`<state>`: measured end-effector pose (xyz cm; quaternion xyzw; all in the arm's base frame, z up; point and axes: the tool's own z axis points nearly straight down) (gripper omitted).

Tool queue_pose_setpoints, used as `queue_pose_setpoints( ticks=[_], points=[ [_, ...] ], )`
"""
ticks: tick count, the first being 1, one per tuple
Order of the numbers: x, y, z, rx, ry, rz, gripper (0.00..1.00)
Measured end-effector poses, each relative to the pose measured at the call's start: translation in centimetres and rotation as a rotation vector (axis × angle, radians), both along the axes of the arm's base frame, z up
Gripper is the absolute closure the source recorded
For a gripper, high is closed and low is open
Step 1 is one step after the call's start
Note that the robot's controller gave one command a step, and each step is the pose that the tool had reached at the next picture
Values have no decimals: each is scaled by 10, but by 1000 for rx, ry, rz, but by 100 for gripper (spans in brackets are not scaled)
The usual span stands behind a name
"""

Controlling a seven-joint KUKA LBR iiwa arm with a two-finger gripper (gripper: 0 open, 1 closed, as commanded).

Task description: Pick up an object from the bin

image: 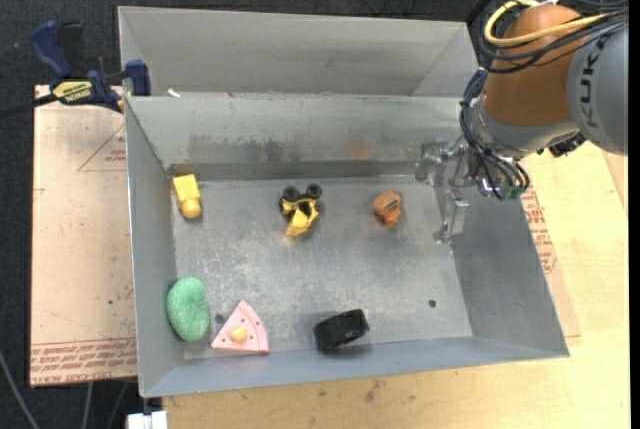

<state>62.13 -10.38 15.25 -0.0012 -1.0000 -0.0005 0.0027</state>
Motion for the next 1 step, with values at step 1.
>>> queue_pose_setpoints(
  ticks=[1],
  points=[
    [2, 0, 5, -1, -8, 2, 0]
  ],
)
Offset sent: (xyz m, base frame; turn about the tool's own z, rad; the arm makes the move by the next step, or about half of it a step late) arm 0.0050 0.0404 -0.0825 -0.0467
